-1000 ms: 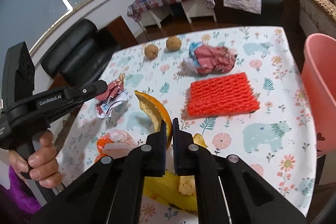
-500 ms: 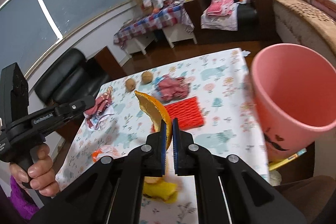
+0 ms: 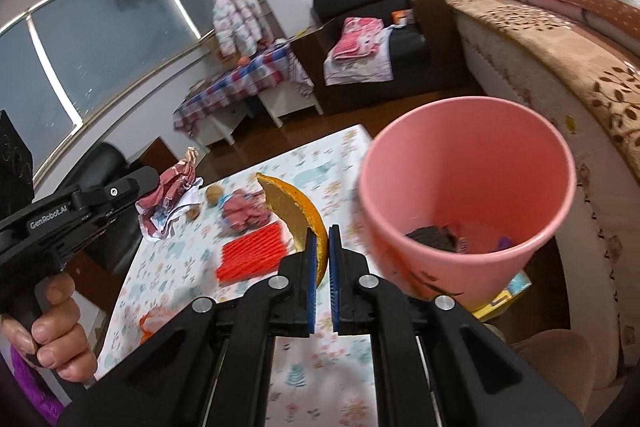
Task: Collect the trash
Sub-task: 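Carry the orange peel and wrapper over the pink bucket, then open both grippers to drop the peel and wrapper into the bucket, then move both grippers back over the trash on the table, then grasp the curled orange peel with the right gripper while the left grasps the orange ribbon wrapper, then carry the peel and orange ribbon wrapper over the pink bucket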
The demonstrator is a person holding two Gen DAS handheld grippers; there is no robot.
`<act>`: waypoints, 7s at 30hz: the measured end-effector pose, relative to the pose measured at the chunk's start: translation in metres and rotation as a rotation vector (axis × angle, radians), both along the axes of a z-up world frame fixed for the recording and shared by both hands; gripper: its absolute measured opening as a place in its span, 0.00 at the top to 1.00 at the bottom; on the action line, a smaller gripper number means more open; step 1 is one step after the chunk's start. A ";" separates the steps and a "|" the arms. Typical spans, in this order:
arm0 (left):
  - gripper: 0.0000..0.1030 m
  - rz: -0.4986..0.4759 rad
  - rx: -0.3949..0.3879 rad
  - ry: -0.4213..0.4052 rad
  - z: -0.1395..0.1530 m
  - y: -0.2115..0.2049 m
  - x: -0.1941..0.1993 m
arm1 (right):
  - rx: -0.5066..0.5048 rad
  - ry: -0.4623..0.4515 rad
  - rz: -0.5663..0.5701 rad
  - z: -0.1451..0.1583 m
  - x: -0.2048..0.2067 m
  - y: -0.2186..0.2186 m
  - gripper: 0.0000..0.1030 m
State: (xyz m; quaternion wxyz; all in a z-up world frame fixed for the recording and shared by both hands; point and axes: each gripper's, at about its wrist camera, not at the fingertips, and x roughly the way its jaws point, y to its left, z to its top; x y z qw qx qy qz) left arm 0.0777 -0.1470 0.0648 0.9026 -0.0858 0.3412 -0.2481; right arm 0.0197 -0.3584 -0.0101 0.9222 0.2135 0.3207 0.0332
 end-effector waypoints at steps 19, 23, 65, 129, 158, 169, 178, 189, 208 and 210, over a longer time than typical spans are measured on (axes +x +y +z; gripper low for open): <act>0.98 -0.195 0.056 0.041 -0.028 -0.120 0.020 | 0.032 0.026 -0.177 -0.029 0.000 -0.077 0.94; 0.98 -0.213 0.073 0.063 -0.040 -0.137 0.026 | 0.020 0.036 -0.207 -0.034 0.002 -0.087 0.94; 0.67 -0.122 0.114 0.075 -0.044 -0.098 0.004 | -0.103 0.001 -0.205 -0.016 -0.022 -0.050 0.71; 0.42 0.182 0.170 -0.016 -0.043 0.112 -0.081 | -0.102 0.055 0.293 -0.025 -0.053 0.100 0.62; 0.40 0.102 0.177 0.176 -0.107 0.148 -0.054 | -0.057 0.138 0.378 -0.044 -0.033 0.115 0.62; 0.40 0.018 0.148 0.181 -0.112 0.133 -0.048 | -0.067 0.151 0.363 -0.043 -0.019 0.115 0.62; 0.68 0.060 0.139 0.187 -0.119 0.144 -0.046 | -0.087 0.185 0.366 -0.050 0.002 0.128 0.62; 0.69 0.085 0.101 0.160 -0.111 0.157 -0.053 | -0.124 0.232 0.375 -0.064 0.040 0.149 0.61; 0.68 0.090 0.113 0.148 -0.100 0.149 -0.053 | -0.120 0.158 0.349 -0.058 0.040 0.136 0.80; 0.68 0.082 0.115 0.137 -0.094 0.144 -0.053 | -0.104 0.135 0.332 -0.051 0.037 0.129 0.80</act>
